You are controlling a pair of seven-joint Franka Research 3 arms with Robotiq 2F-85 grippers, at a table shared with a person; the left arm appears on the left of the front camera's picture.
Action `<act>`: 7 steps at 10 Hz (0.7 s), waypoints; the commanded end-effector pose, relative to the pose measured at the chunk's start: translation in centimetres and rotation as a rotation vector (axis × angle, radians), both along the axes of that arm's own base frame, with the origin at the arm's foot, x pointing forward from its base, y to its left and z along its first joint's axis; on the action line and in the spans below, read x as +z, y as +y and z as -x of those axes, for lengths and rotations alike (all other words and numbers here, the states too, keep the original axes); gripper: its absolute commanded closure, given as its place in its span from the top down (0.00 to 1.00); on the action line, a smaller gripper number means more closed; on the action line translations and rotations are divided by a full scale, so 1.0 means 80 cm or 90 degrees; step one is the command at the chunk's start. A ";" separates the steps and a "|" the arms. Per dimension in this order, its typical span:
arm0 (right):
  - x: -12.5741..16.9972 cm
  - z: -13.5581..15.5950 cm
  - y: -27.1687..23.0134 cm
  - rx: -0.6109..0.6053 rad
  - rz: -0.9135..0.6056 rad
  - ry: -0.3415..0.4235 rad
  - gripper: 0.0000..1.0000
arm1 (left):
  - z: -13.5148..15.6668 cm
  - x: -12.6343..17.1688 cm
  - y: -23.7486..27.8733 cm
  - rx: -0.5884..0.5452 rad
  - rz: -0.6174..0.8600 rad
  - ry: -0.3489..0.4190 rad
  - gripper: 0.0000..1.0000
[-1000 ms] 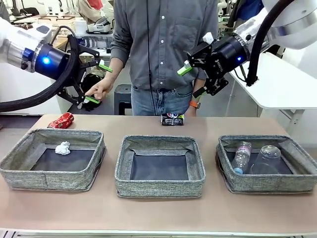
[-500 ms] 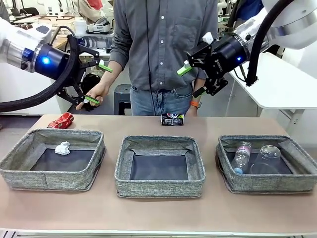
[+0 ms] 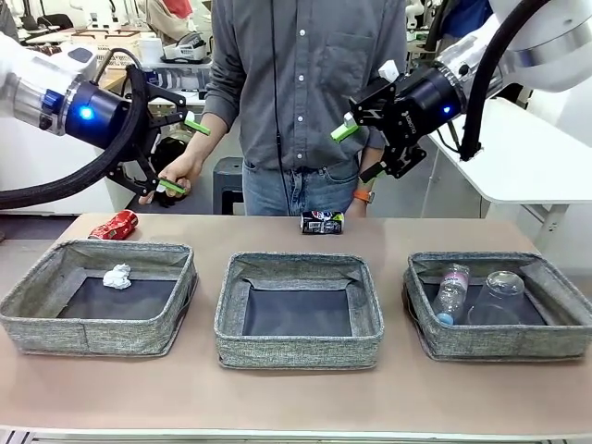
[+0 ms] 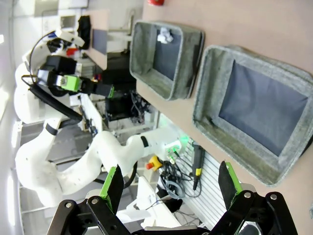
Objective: Sort the waste into the appropriate baskets.
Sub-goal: Pick up the waste item pointed out by the person.
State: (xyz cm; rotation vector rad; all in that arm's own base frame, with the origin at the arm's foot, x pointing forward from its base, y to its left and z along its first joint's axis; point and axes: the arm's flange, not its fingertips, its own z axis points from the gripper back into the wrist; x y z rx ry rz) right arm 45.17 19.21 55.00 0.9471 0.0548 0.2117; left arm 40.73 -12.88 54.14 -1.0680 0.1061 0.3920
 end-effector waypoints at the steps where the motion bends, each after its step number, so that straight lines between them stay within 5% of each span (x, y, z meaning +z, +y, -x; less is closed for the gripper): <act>1: 0.005 0.003 0.000 -0.004 0.006 0.006 1.00 | 0.000 0.004 0.011 0.002 -0.066 -0.035 1.00; 3: 0.005 0.003 0.000 -0.004 0.006 0.006 1.00 | 0.000 0.018 0.051 0.068 -0.250 -0.088 1.00; 5: 0.005 0.003 0.000 -0.004 0.006 0.006 1.00 | 0.000 0.027 0.099 0.180 -0.556 -0.118 1.00; 7: 0.005 0.003 0.000 -0.004 0.006 0.006 1.00 | -0.001 0.016 0.115 0.169 -0.841 -0.130 1.00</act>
